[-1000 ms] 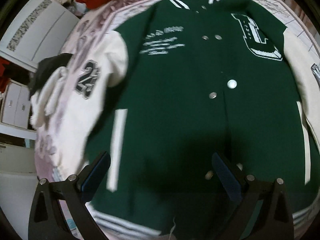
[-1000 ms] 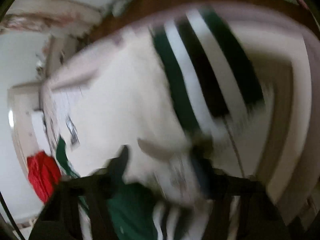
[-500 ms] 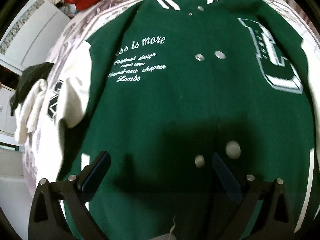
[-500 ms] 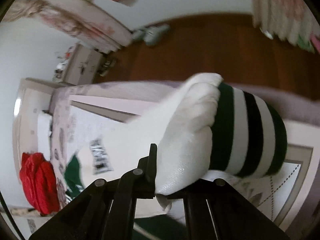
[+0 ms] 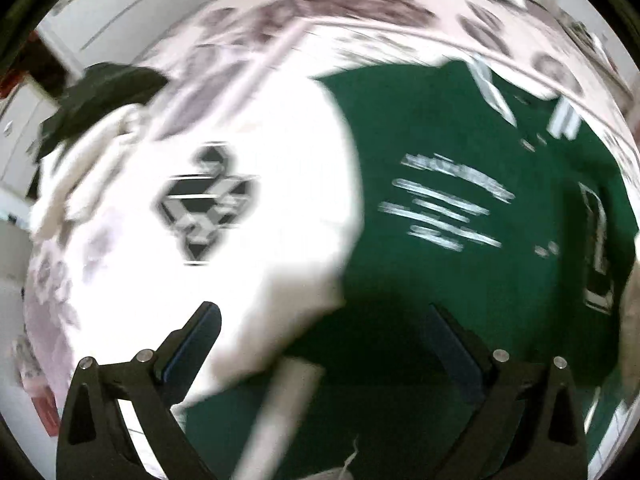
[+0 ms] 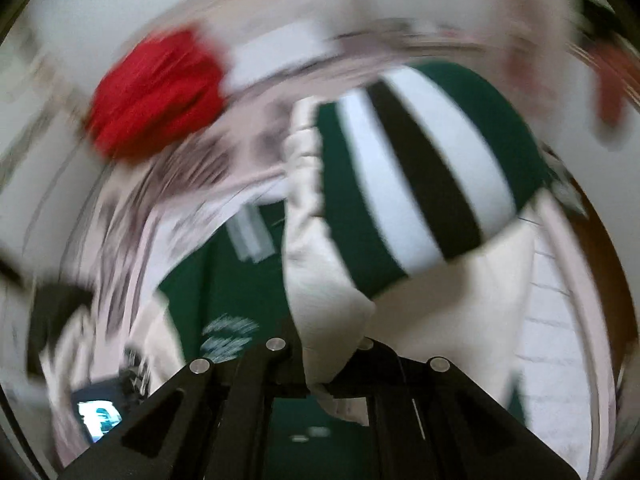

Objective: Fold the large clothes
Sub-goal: 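Grasp the other cream sleeve cuff with the left gripper while the right gripper holds its cuff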

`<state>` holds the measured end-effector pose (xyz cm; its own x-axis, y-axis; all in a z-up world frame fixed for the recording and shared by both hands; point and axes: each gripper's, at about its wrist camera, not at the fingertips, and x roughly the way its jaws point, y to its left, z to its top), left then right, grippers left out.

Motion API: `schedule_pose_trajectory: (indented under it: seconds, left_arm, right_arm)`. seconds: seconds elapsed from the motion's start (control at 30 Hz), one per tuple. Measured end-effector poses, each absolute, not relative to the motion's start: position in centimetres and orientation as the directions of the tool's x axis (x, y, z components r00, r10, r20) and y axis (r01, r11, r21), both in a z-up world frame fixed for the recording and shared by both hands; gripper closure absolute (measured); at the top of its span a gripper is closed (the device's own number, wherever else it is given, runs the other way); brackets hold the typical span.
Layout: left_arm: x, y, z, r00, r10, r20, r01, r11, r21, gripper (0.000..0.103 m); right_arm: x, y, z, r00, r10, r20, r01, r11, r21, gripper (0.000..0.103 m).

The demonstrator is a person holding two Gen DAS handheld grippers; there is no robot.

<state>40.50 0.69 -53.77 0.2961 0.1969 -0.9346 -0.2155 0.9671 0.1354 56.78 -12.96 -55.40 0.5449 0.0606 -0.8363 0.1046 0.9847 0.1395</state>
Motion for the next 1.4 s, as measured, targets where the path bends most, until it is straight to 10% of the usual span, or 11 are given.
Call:
schedule_pose_trajectory:
  seconds: [0.23, 0.47, 0.83, 1.0, 1.07, 1.1, 1.4]
  left_arm:
    - [36.8, 10.7, -53.3, 0.259, 0.330, -0.908, -0.331, 0.913, 0.237, 0.000]
    - [29.8, 16.2, -54.3, 0.162, 0.212, -0.964, -0.463, 0.879, 0.116, 0.000]
    - [19.2, 22.9, -61.5, 0.235, -0.201, -0.951, -0.813, 0.496, -0.305, 0.007]
    - [18.5, 27.8, -62.7, 0.409, -0.132, -0.903, -0.872, 0.234, -0.430, 0.034]
    - [18.9, 29.7, -62.4, 0.403, -0.027, -0.915, -0.886, 0.240, -0.398, 0.084]
    - [19.4, 31.1, -62.4, 0.411, -0.006, -0.912, -0.882, 0.251, -0.399, 0.089]
    - [25.0, 40.4, -57.7, 0.496, 0.137, -0.858, -0.801, 0.455, -0.390, 0.097]
  right_arm:
    - [58.5, 6.1, -69.2, 0.241, 0.094, -0.966, -0.278, 0.960, 0.024, 0.096]
    - [53.1, 1.5, -70.1, 0.105, 0.363, -0.926, -0.108, 0.930, 0.352, 0.043]
    - [42.7, -2.5, -71.9, 0.031, 0.264, -0.964, 0.108, 0.958, 0.266, 0.041]
    - [41.1, 0.4, -72.8, 0.029, 0.231, -0.973, 0.097, 0.968, 0.233, 0.041]
    - [41.3, 1.8, -72.1, 0.050, 0.217, -0.975, 0.086, 0.971, 0.221, 0.041]
    - [41.3, 2.3, -71.7, 0.061, 0.210, -0.976, 0.081, 0.973, 0.215, 0.041]
    - [45.7, 8.8, -71.2, 0.192, 0.231, -0.954, 0.066, 0.967, 0.247, 0.041]
